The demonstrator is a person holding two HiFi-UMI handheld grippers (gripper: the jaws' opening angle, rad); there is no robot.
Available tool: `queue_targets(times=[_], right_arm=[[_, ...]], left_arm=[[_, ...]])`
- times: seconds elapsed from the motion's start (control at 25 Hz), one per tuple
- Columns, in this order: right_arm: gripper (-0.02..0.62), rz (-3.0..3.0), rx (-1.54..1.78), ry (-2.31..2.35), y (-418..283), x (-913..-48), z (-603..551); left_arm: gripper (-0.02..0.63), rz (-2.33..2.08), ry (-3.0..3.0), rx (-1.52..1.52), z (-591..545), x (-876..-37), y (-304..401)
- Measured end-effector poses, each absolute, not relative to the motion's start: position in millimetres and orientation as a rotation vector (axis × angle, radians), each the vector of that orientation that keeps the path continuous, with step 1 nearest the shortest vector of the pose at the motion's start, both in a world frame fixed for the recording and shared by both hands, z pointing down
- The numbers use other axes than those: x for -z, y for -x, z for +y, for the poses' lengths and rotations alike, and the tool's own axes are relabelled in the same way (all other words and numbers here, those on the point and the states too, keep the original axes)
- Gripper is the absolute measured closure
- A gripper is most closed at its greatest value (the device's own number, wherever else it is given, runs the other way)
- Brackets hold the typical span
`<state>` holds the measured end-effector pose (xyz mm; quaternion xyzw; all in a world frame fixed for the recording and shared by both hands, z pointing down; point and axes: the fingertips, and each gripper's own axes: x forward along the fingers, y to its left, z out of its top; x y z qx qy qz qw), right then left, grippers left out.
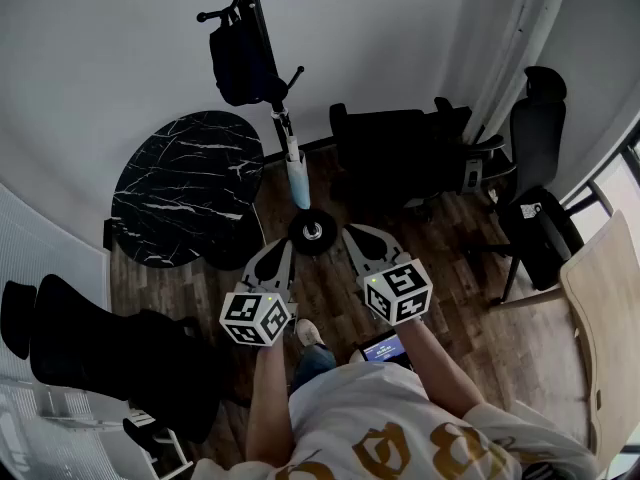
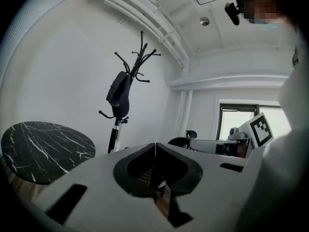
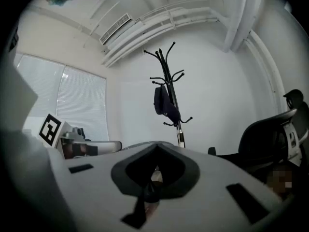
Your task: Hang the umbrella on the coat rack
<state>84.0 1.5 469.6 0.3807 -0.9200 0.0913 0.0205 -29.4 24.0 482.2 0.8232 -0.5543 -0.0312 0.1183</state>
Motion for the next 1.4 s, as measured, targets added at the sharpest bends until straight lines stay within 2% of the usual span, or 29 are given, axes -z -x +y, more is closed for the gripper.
queue_targets(times=[0.28,0.44,0.72,0.92,1.16,1.4], right_arm=[[0.584,-2.861,-0.282,-1.155,-84.4,-469.2,2.2],[0.584,-2.874,-0.288,-1.147,-83.6,-467.4,1.2],[0.584,-2.913,-0.438,-1.164,-88.8,-470.2,-3.7],[0.584,-2.924,-0.462,-1.133,-80.8,-472.9,-12.4],[0.584,-2.934,-0.487,-1.165,-75.8,-473.7,-40.1],[0.584,-2.85,-0.435,-1.222,-64.7,-486.8,-95.0]], left_arm=[[0.586,-1.626,-2.418,0.052,15.7,-477.6,32.5],[0.586,-1.583,-2.376,0.183,11.3,-473.0,33.1],[0.586,-1.597,-2.384,0.242,17.9,-458.7,25.4],[0.586,-1.669,-2.381,0.186,15.2,-459.7,33.5],[0.586,-1.573,-2.393,0.354,-14.4,-445.6,37.3],[0.586,-1.62,-2.452,0.18,-70.3,-459.9,50.9]])
